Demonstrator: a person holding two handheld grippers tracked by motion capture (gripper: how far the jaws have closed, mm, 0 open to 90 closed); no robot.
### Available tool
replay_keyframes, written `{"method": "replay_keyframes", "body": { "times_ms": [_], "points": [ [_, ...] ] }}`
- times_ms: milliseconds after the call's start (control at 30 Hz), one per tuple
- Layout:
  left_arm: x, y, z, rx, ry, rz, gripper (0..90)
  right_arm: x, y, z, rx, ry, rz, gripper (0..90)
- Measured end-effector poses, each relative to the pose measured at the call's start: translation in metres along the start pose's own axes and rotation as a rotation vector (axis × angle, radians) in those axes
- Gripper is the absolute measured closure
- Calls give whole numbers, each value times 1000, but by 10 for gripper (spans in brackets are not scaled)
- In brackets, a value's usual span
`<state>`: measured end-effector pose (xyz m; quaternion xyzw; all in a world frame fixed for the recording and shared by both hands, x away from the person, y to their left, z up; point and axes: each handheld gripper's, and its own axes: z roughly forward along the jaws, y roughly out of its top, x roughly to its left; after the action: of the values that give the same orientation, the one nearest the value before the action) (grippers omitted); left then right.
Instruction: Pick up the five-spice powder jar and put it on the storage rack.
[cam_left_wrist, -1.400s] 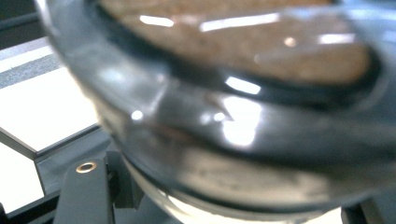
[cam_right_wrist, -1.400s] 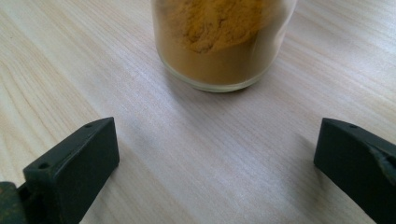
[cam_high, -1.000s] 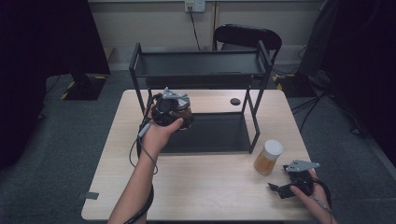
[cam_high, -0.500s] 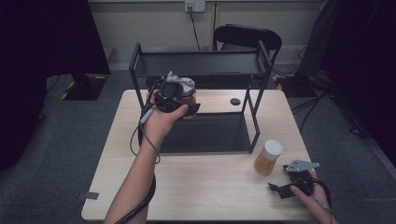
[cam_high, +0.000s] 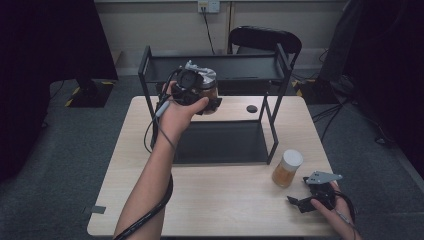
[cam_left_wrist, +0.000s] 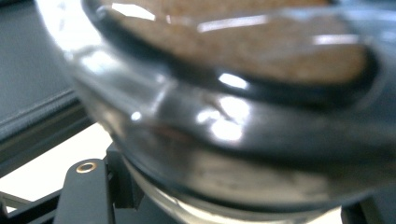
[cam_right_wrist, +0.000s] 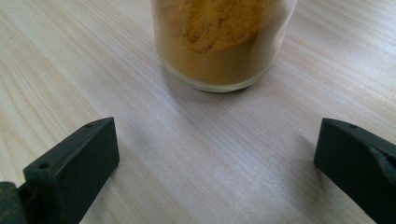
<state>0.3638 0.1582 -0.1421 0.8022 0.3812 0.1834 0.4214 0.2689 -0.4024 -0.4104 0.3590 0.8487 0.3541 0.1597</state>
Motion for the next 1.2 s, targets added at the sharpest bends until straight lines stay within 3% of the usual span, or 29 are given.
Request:
{"method": "replay_keyframes", "body": {
  "times_ms": [433, 767, 1200],
  "points": [
    [-1, 24, -9, -1, 11, -12, 313, 0, 0, 0, 0, 0, 0, 0],
    [-5, 46, -16, 8, 62, -18, 313, 0, 0, 0, 0, 0, 0, 0],
    [5, 58, -4, 0, 124, -73, 313, 0, 0, 0, 0, 0, -1, 0]
  ]
}}
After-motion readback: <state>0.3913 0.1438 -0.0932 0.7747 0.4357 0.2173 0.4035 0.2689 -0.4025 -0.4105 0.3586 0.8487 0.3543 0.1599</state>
